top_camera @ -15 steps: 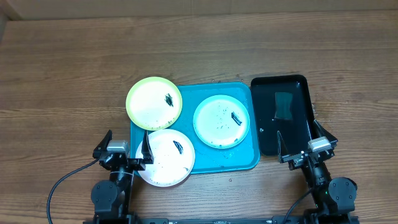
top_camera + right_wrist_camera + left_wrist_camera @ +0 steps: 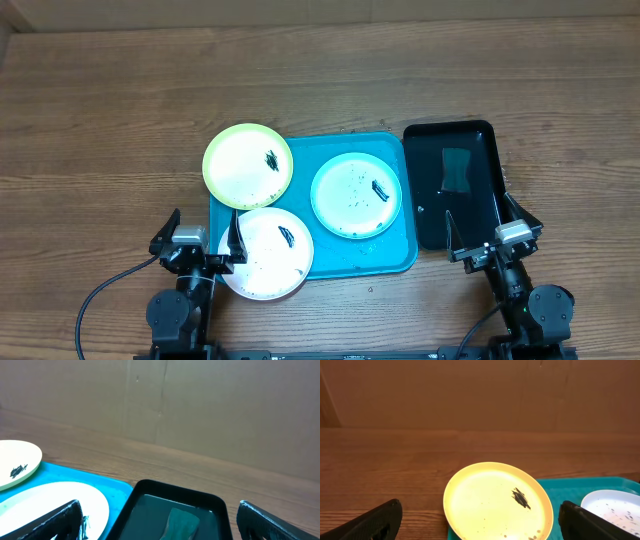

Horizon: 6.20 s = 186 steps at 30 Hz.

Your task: Clean dirty plates on tray and stack at the side

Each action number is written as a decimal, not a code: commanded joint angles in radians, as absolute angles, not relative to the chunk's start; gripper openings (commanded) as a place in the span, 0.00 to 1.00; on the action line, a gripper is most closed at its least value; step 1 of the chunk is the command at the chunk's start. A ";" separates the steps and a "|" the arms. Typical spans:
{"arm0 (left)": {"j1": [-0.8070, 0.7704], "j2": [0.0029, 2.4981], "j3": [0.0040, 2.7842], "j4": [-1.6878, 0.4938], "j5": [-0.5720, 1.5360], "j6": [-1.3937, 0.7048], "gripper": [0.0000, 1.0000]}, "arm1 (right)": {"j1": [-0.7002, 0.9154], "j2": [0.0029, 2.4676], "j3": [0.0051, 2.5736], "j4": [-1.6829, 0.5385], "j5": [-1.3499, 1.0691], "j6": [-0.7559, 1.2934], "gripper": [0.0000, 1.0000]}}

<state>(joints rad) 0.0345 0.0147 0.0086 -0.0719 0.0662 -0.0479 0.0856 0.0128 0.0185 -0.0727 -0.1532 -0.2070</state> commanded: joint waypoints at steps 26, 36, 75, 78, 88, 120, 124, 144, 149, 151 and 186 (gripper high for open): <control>0.034 0.006 0.005 -0.075 0.056 -0.029 1.00 | 0.084 0.005 0.008 -0.069 -0.159 -0.207 1.00; 0.034 0.006 0.005 -0.075 0.055 -0.029 1.00 | 0.084 0.005 0.008 -0.069 -0.159 -0.207 1.00; 0.034 0.006 0.005 -0.075 0.041 -0.029 1.00 | 0.084 0.005 0.008 -0.068 -0.162 -0.125 1.00; 0.034 0.006 0.005 -0.078 0.010 -0.029 1.00 | 0.084 0.005 0.008 -0.068 -0.162 -0.097 1.00; 0.033 0.006 0.050 -0.142 0.076 -0.125 1.00 | 0.083 0.005 0.008 0.026 -0.132 -0.080 1.00; 0.031 1.336 1.474 -1.171 0.662 -0.191 1.00 | 0.083 1.267 1.552 -1.233 -0.204 0.076 1.00; -0.020 1.442 1.462 -1.193 0.670 -0.192 0.08 | 0.083 1.433 1.623 -1.322 -0.203 0.075 0.96; -0.429 1.852 1.439 -1.098 0.224 -0.313 0.48 | 0.083 1.866 1.577 -1.297 -0.060 0.139 0.65; -0.428 1.912 1.439 -1.098 0.225 -0.315 0.47 | 0.083 1.876 1.508 -1.212 -0.060 0.139 0.65; -0.428 1.926 1.439 -1.094 0.225 -0.316 0.47 | 0.083 1.876 1.472 -1.167 -0.048 0.146 0.65; -0.429 1.952 1.435 -1.042 0.149 -0.376 0.45 | 0.083 1.876 1.162 -0.658 0.026 0.184 0.37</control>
<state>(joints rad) -0.4278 1.9339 1.4445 -1.0519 0.1661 -0.3534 0.0856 1.8778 1.1664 -0.6685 0.0177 0.1814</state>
